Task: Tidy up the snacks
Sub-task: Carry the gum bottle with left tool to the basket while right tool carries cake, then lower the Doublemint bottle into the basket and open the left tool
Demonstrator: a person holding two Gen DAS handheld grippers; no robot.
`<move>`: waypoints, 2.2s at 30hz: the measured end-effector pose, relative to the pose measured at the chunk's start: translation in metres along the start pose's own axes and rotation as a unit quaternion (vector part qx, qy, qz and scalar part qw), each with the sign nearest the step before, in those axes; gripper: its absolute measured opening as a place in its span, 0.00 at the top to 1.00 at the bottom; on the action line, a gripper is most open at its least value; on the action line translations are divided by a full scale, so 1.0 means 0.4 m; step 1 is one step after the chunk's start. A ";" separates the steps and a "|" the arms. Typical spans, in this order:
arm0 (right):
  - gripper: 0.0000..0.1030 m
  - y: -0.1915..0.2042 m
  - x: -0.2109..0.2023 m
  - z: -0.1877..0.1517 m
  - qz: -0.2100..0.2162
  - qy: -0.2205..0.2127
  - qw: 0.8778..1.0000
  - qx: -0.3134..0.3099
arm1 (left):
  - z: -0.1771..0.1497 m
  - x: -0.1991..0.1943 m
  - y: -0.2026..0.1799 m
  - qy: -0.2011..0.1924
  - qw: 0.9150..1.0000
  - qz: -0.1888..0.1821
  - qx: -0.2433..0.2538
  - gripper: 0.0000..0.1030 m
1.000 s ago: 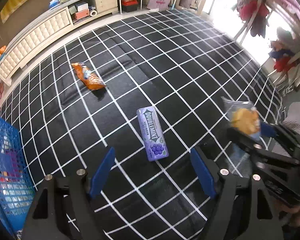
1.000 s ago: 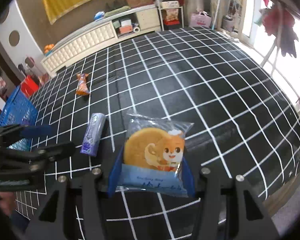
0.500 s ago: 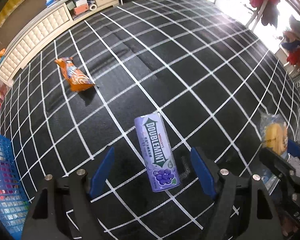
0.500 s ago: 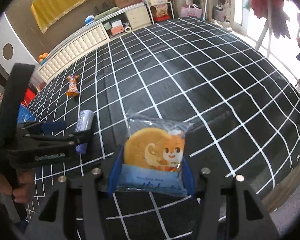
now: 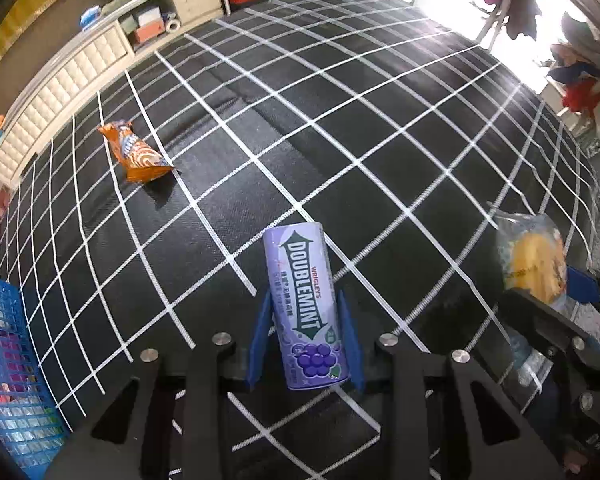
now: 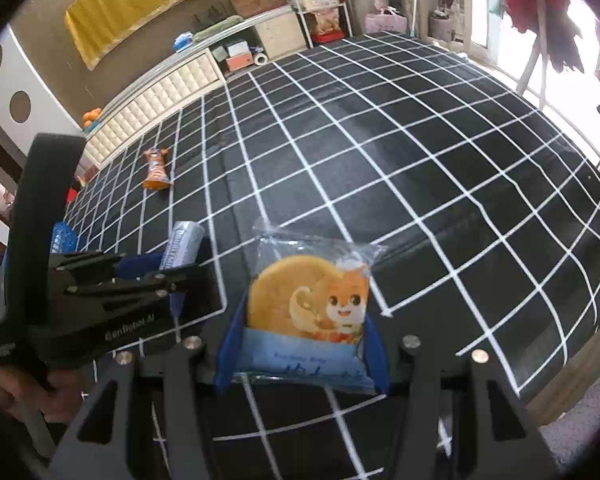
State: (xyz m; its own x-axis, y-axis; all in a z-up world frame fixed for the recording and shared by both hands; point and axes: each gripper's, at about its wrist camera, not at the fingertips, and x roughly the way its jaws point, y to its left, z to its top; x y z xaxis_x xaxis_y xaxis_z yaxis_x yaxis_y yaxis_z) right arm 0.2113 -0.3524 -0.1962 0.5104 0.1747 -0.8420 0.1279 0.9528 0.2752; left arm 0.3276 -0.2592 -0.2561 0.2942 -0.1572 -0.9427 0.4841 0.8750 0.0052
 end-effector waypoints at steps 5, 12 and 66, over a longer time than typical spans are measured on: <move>0.43 0.036 -0.032 -0.009 0.008 -0.007 1.000 -0.013 | -0.041 -0.085 0.023 -0.030 1.000 0.002 -0.009 0.70; 0.43 0.116 -0.088 -0.006 0.024 -0.021 0.999 -0.035 | -0.111 -0.252 0.098 -0.088 0.995 0.019 -0.041 0.70; 0.43 0.840 -0.038 -0.025 0.125 -0.007 0.964 -0.235 | -0.514 -0.510 0.742 -0.120 0.961 0.079 -0.235 0.70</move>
State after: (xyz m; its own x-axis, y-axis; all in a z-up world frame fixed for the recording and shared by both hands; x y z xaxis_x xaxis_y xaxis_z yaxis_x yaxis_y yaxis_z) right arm 0.2381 -0.0324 -0.0953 0.4872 0.4135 -0.7692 -0.3983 0.8891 0.2257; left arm 0.2416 0.1266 -0.1309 0.5425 -0.0580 -0.8380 0.0093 0.9980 -0.0631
